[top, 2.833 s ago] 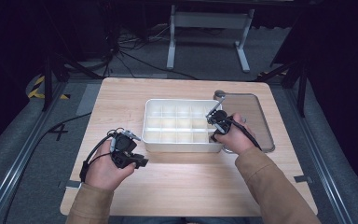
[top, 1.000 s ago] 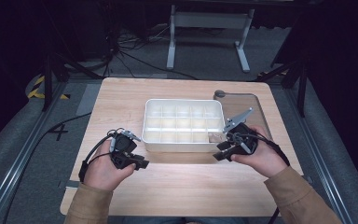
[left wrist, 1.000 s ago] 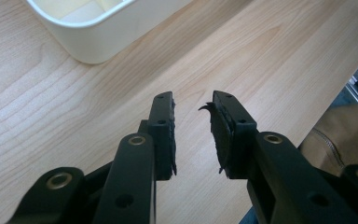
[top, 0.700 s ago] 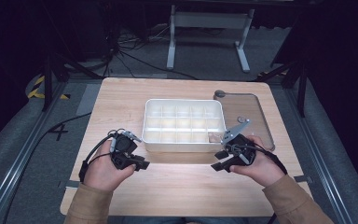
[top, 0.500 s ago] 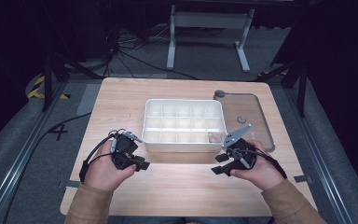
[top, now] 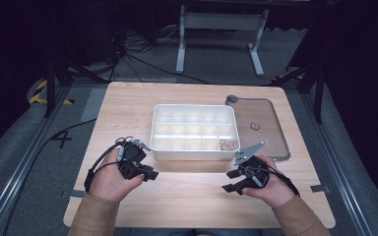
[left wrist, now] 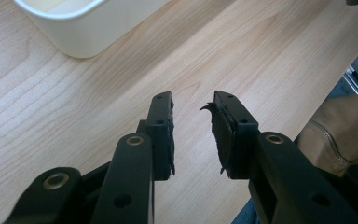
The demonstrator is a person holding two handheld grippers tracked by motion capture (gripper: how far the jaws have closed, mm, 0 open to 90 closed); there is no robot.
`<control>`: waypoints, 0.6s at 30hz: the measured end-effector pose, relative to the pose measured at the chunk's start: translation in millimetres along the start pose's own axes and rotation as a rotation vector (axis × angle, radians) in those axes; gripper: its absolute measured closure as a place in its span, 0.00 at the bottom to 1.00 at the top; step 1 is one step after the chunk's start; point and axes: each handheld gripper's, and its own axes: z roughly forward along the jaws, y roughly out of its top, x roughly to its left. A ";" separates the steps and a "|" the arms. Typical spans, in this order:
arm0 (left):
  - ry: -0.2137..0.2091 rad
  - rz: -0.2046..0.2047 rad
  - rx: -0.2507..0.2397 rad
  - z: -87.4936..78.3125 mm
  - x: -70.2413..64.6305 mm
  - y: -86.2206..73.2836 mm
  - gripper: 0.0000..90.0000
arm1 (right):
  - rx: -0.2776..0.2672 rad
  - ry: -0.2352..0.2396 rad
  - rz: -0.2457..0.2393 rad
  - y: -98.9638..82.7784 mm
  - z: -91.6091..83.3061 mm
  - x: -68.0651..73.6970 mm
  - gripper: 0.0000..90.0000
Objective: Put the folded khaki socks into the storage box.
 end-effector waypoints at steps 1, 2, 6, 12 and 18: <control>0.000 0.004 -0.003 0.1 0.2 0.1 0.77 | 0.006 -0.001 0.003 -1.2 2.3 -0.1 0.53; 0.000 0.006 -0.001 -0.1 0.2 0.1 0.77 | 0.009 0.001 0.000 -2.5 4.7 -0.5 0.53; -0.001 0.016 0.007 2.1 0.8 -0.1 0.75 | 0.017 -0.001 -0.010 -9.3 15.7 -1.2 0.53; 0.001 0.027 0.027 6.0 2.4 -0.9 0.72 | 0.039 -0.024 -0.038 -14.0 31.1 -0.4 0.56; 0.001 0.029 0.035 6.8 3.1 -1.0 0.71 | 0.040 -0.043 -0.056 -16.8 39.9 1.4 0.55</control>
